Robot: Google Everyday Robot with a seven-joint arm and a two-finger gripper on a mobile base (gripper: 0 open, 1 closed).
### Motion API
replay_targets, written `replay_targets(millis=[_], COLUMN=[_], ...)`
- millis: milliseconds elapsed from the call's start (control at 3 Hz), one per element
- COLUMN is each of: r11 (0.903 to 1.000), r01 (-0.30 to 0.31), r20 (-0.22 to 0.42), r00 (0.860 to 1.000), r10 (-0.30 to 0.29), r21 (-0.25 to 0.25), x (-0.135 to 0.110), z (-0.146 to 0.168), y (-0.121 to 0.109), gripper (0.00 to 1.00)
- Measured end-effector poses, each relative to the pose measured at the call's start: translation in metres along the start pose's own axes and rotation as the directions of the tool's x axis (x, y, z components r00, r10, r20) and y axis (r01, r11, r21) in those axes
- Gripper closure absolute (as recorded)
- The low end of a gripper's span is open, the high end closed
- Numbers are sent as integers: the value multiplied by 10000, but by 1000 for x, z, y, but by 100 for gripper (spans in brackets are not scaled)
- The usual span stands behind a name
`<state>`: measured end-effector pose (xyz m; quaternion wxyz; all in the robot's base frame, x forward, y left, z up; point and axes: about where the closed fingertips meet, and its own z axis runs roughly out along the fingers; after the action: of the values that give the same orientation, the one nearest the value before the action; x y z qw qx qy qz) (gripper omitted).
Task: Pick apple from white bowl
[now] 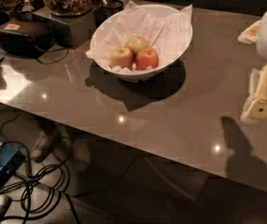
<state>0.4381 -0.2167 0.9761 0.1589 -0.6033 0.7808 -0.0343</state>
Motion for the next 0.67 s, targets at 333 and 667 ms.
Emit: replay_targets(millis=[333,667], r11=[10000,9993], r01=[7,-316], r20=[23,418], r00=[10000,9986], r10=[-7,325], r21=[27,-208], x=[-1,-18], z=[-1,-4], y=[0,-12], gripper=[0,0])
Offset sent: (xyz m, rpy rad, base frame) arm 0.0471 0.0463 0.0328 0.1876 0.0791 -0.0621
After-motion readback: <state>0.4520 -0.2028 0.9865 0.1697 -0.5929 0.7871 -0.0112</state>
